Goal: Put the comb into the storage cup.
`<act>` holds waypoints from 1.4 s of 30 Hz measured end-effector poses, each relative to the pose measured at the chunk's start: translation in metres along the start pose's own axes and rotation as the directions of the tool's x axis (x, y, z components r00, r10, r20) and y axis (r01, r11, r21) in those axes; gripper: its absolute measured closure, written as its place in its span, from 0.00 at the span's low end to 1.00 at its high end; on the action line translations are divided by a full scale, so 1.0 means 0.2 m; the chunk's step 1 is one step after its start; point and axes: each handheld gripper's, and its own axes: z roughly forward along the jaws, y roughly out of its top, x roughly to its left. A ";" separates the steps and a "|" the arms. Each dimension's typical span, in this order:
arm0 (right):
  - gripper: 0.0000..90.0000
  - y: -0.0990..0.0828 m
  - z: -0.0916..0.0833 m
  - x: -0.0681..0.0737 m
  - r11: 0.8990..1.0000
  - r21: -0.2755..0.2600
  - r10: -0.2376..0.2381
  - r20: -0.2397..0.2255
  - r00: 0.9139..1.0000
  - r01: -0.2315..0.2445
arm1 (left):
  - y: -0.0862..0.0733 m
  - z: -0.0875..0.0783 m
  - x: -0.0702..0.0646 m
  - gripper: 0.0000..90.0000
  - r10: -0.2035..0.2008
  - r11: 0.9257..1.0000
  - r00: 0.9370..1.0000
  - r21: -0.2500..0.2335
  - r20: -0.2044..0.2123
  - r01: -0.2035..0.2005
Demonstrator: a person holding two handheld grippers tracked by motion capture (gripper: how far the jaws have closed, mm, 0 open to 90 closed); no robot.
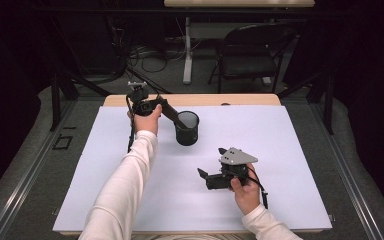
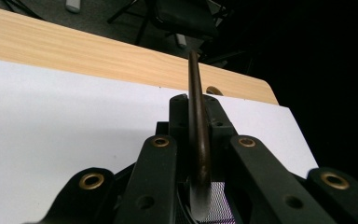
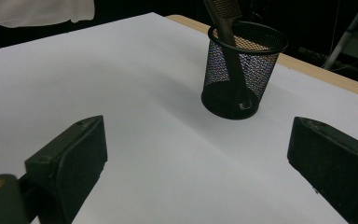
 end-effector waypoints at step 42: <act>0.05 0.00 0.00 0.00 1.000 -0.001 0.000 0.004 1.000 0.000 | 0.00 -0.01 0.00 0.70 -0.013 0.999 1.000 -0.038 -0.022 0.012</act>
